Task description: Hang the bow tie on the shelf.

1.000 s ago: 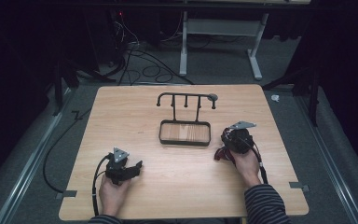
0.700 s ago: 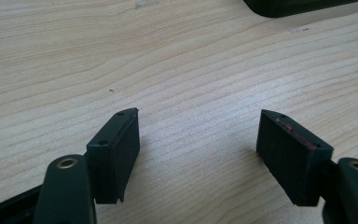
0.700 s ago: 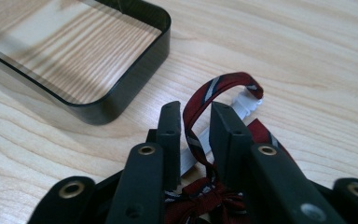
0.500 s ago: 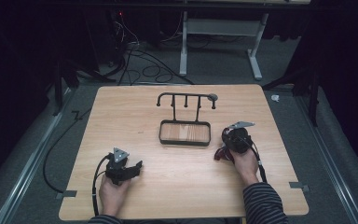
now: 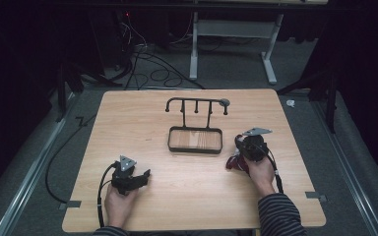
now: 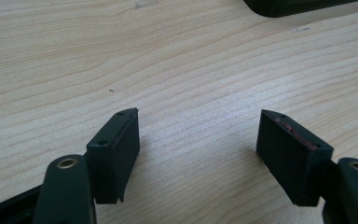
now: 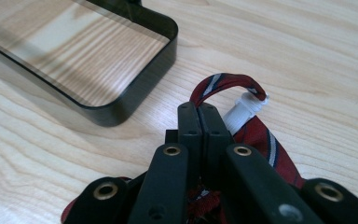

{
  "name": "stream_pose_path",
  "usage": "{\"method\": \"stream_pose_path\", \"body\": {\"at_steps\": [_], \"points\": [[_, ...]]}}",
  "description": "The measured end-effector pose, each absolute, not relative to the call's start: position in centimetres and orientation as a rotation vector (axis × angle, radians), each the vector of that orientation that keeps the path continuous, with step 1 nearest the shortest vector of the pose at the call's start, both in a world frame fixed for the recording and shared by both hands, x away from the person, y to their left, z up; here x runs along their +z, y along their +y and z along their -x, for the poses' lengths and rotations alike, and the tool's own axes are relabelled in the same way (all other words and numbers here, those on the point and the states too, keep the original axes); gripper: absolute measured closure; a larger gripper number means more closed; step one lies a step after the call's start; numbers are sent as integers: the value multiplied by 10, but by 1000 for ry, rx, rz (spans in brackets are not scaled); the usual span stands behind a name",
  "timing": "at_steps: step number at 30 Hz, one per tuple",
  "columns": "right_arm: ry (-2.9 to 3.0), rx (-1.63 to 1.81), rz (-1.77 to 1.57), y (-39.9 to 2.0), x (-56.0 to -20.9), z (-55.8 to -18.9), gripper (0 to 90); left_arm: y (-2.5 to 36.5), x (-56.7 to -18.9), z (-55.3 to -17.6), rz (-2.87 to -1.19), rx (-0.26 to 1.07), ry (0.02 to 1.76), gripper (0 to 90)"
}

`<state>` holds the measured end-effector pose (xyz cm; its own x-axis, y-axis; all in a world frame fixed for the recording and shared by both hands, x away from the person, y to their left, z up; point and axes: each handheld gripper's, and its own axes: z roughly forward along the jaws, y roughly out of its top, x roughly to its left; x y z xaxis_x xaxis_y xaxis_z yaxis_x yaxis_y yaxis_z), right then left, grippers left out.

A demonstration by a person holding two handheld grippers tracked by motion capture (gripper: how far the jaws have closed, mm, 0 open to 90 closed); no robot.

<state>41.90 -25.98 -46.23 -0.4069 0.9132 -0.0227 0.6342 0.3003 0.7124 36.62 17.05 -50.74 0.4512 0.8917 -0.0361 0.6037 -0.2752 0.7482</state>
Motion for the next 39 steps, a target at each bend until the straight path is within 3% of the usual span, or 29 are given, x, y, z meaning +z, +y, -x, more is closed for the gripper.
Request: {"method": "stream_pose_path", "body": {"at_steps": [39], "points": [[2109, 1091, -1117, -244, -384, -382, 900, 170, -507, -366, -1997, 521, 1248, 304]]}}
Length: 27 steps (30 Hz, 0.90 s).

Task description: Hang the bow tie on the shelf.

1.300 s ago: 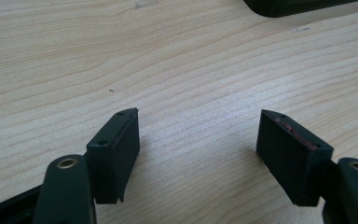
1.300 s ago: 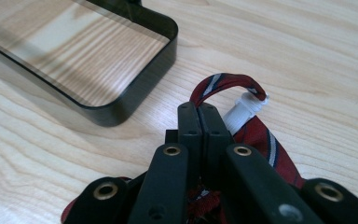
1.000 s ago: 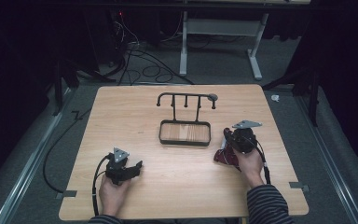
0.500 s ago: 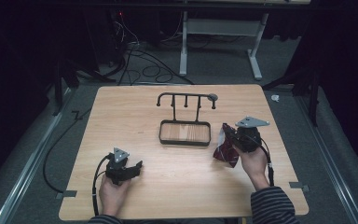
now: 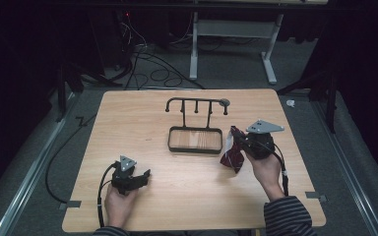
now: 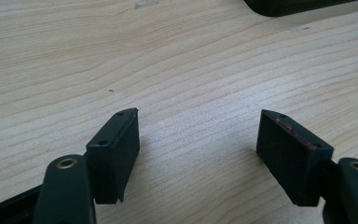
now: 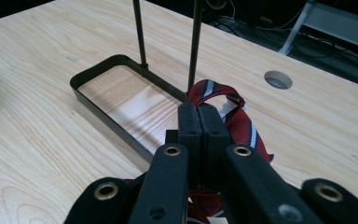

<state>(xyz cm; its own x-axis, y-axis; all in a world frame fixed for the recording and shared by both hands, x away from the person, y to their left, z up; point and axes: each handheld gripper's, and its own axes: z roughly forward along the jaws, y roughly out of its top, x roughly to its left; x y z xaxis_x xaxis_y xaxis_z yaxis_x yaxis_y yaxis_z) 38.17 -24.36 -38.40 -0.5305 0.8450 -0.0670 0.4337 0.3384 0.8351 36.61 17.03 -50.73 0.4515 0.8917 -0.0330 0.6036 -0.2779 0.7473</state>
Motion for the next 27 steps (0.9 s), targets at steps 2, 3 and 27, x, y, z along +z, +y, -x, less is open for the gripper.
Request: {"method": "stream_pose_path", "body": {"at_steps": [2, 3, 27], "points": [[2108, 1099, -1112, -243, -383, -381, 900, 170, -507, -366, -1997, 521, 1247, 304], [2109, 1101, -1108, -242, -382, -381, 900, 170, -507, -366, -1997, 521, 1247, 304], [2132, 1175, -1054, -229, -368, -378, 900, 170, -507, -366, -2003, 527, 1245, 304]]}}
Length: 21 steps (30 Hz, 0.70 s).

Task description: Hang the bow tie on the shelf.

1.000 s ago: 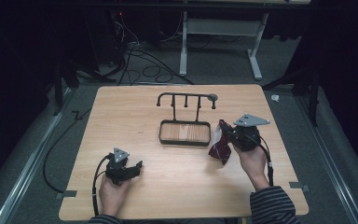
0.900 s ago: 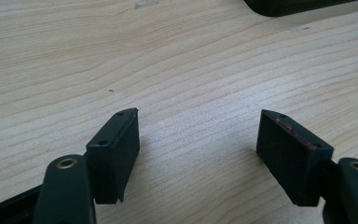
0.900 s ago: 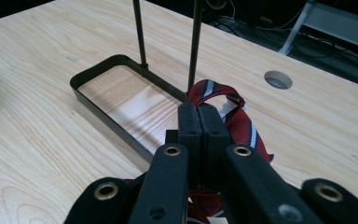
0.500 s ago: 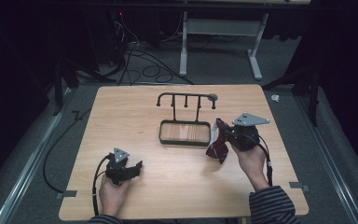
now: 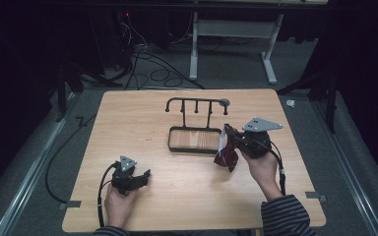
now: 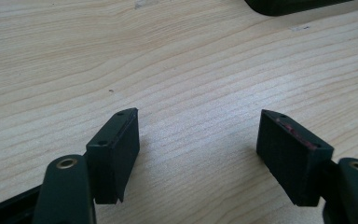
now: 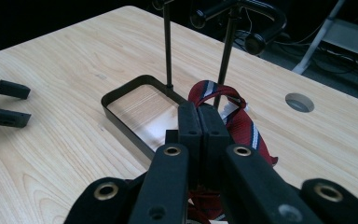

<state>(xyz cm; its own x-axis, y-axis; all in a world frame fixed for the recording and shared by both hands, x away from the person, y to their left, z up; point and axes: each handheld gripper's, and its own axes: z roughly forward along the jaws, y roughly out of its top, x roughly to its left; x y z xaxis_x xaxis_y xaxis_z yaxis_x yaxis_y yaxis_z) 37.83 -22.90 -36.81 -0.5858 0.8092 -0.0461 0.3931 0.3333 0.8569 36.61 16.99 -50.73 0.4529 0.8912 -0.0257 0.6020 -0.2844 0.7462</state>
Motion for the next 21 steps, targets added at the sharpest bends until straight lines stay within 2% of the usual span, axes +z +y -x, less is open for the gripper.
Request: {"method": "stream_pose_path", "body": {"at_steps": [21], "points": [[2162, 1211, -1003, -214, -356, -384, 900, 170, -507, -366, -2004, 527, 1245, 305]]}}
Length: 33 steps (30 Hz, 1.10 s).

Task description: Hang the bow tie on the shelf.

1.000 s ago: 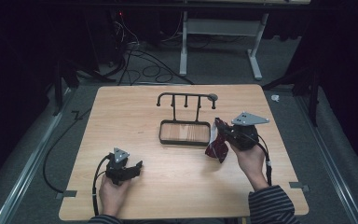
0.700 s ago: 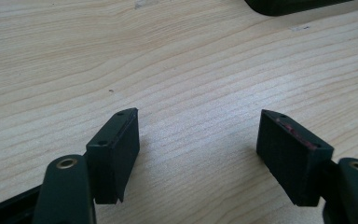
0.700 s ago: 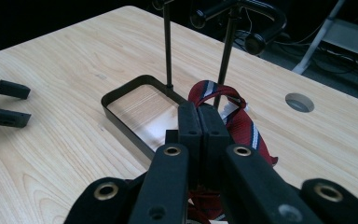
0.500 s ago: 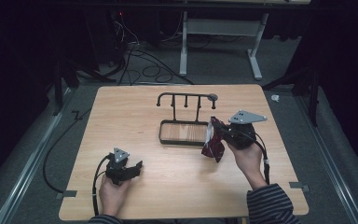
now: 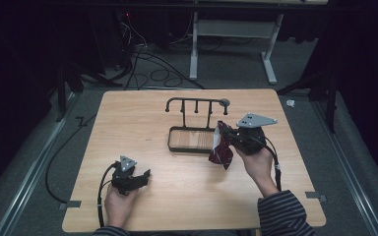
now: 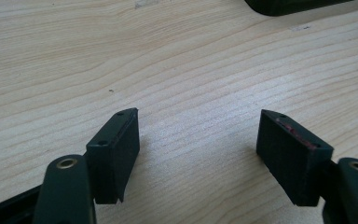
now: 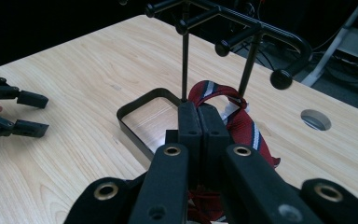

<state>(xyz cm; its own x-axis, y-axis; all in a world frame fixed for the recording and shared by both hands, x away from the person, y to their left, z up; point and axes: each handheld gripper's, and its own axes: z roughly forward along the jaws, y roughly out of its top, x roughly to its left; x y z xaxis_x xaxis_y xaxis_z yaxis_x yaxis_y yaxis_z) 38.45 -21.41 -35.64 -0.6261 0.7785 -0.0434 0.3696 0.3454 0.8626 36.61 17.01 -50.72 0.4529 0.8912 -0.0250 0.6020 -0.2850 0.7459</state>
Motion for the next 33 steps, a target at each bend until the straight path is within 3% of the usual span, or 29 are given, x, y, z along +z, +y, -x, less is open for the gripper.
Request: {"method": "stream_pose_path", "body": {"at_steps": [33], "points": [[2197, 1247, -994, -181, -350, -411, 900, 170, -507, -366, -2000, 519, 1241, 303]]}}
